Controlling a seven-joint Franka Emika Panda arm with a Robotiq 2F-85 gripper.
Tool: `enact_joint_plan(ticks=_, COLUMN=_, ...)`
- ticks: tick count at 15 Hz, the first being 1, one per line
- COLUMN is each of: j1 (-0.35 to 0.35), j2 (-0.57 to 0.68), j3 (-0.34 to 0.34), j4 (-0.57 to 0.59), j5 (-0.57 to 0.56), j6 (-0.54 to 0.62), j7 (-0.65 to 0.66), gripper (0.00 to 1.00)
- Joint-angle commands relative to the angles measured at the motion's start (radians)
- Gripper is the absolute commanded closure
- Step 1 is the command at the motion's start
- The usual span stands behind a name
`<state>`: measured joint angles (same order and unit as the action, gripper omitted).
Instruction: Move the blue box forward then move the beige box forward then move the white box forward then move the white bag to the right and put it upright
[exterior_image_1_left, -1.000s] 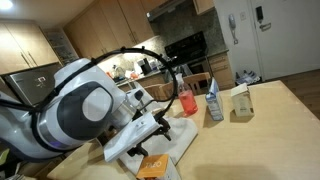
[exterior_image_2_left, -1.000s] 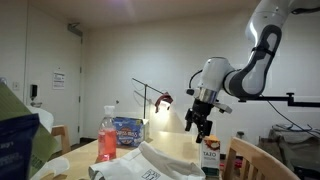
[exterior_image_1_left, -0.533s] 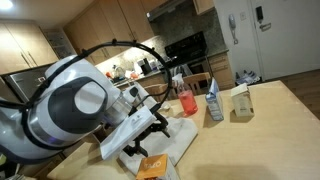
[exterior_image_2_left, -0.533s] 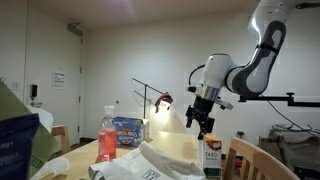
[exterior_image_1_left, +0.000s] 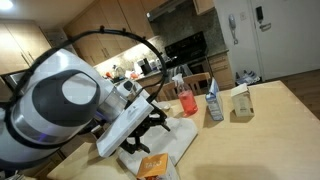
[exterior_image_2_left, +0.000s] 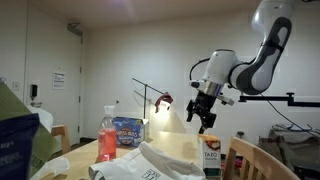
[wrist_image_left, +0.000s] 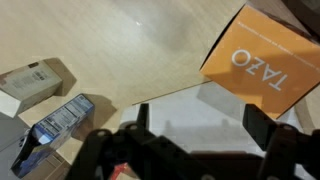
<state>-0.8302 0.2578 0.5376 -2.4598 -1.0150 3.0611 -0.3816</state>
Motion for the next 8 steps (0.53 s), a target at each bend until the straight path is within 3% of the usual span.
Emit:
enact_joint_plan(ticks=1, j1=0.0, j2=-0.126, j3=-0.044, j4=-0.074, j5=-0.081, j6=0.077, j7=0.054, gripper=0.34)
enact_joint_plan(ticks=2, j1=-0.004, j2=-0.153, j3=-0.057, j4=-0.091, j5=-0.105, j6=0.101, j7=0.062, gripper=0.44)
enact_joint_plan(ticks=3, j1=0.152, j2=-0.206, j3=-0.226, j4=-0.114, j5=-0.053, j6=0.151, j7=0.011, gripper=0.51)
enact_joint_plan(ticks=8, j1=0.36, j2=-0.28, j3=-0.52, j4=-0.188, j5=-0.06, j6=0.226, j7=-0.005, gripper=0.88)
